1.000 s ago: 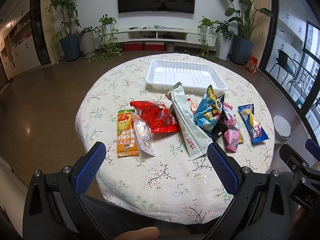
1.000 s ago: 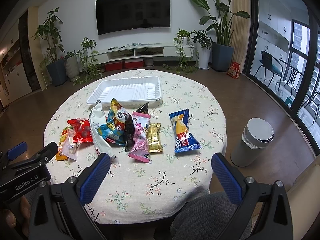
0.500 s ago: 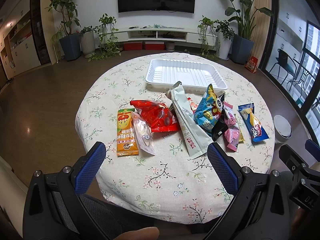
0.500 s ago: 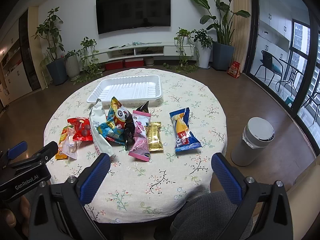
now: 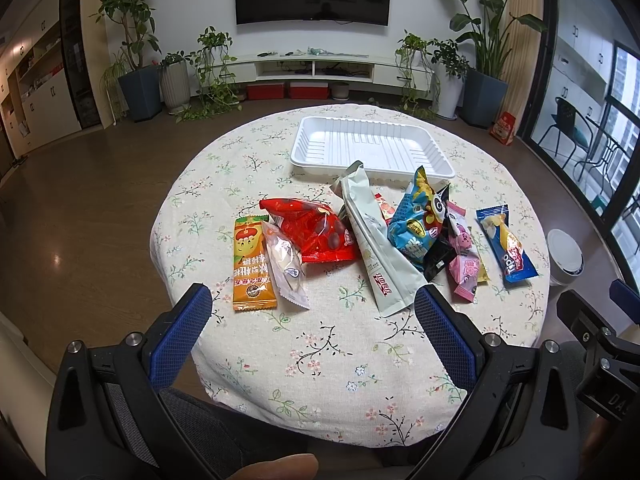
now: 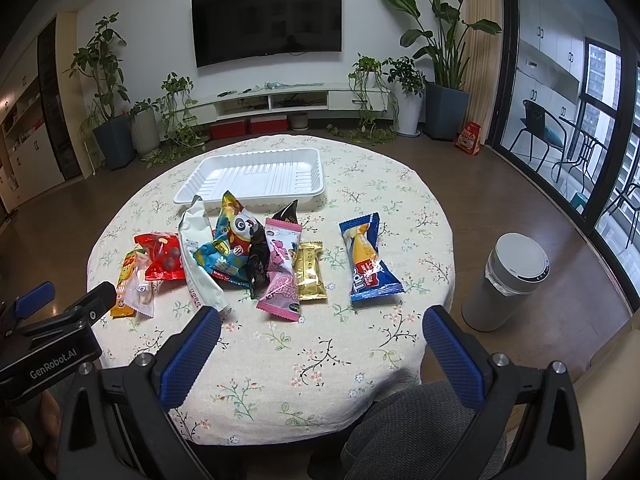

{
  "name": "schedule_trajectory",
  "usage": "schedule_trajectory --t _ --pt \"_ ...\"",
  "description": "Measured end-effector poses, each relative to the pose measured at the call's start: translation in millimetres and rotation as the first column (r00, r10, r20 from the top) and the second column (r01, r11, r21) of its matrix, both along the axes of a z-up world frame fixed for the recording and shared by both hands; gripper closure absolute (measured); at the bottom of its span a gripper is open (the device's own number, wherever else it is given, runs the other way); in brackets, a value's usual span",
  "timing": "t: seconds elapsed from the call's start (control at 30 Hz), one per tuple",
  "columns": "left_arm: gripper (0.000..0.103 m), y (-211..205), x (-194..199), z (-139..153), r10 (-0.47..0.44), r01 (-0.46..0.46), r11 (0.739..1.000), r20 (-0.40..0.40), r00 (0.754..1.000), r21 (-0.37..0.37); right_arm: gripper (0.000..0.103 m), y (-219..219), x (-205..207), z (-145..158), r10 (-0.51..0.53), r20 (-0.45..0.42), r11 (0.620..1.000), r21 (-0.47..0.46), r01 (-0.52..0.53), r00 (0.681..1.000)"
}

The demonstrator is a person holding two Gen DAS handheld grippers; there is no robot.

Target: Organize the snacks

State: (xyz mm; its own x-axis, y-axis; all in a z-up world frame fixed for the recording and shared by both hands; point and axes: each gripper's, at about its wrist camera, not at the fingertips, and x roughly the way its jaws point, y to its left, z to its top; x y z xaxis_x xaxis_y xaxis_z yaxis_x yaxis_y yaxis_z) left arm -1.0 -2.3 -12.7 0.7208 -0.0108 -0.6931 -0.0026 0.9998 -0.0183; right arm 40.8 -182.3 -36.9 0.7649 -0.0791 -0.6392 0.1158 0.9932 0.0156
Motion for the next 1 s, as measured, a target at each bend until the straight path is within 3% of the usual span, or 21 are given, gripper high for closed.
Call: schedule_trajectory --t 0.37,0.5,0.57,0.63,0.67,0.73,0.77,0.83,0.9,0.93,1.0 --pt "0.000 2 0 -5 -0.001 0.001 1.000 -0.003 1.000 -0.005 0.000 1 8 9 0.005 -0.003 1.000 0.019 -0.005 1.000" --pt "0.000 16 -2 -19 -0.009 0.008 0.997 -0.004 1.000 -0.074 0.000 -19 5 -13 0.076 -0.014 0.986 0.151 -0.073 0.997" --pt "0.000 20 4 -24 -0.075 0.075 0.994 0.002 0.997 -0.085 0.000 -19 10 -12 0.106 -0.002 0.974 0.200 -0.104 0.994" --pt "0.000 23 13 -32 -0.125 0.120 0.987 -0.041 0.991 -0.104 0.000 -28 12 -16 0.152 0.027 0.943 0.296 -0.154 0.988" --pt "0.000 28 12 -37 -0.102 0.099 0.990 -0.030 0.994 -0.099 0.000 -31 13 -15 0.161 0.038 0.932 0.322 -0.165 0.986" --pt "0.000 33 14 -39 -0.091 0.088 0.992 -0.034 0.995 -0.086 0.000 -36 20 -9 0.166 0.042 0.936 0.308 -0.171 0.985" --pt "0.000 35 17 -42 -0.094 0.090 0.994 -0.068 0.993 -0.068 0.000 -36 27 -6 0.183 0.030 0.942 0.281 -0.184 0.983" --pt "0.000 47 22 -42 -0.060 0.057 0.997 -0.054 0.997 -0.058 0.000 -31 40 -7 0.208 -0.019 0.957 0.209 -0.199 0.978" --pt "0.000 61 28 -38 -0.012 0.010 0.999 -0.042 0.999 -0.042 0.007 -26 47 -7 0.223 -0.042 0.962 0.167 -0.214 0.974" --pt "0.000 67 34 -39 0.021 -0.023 0.999 -0.060 0.998 -0.024 0.014 -28 53 -8 0.231 -0.050 0.962 0.163 -0.220 0.972" --pt "0.000 80 47 -42 0.064 -0.068 0.997 -0.122 0.991 -0.032 0.016 -28 64 -11 0.243 -0.088 0.959 0.169 -0.226 0.966"
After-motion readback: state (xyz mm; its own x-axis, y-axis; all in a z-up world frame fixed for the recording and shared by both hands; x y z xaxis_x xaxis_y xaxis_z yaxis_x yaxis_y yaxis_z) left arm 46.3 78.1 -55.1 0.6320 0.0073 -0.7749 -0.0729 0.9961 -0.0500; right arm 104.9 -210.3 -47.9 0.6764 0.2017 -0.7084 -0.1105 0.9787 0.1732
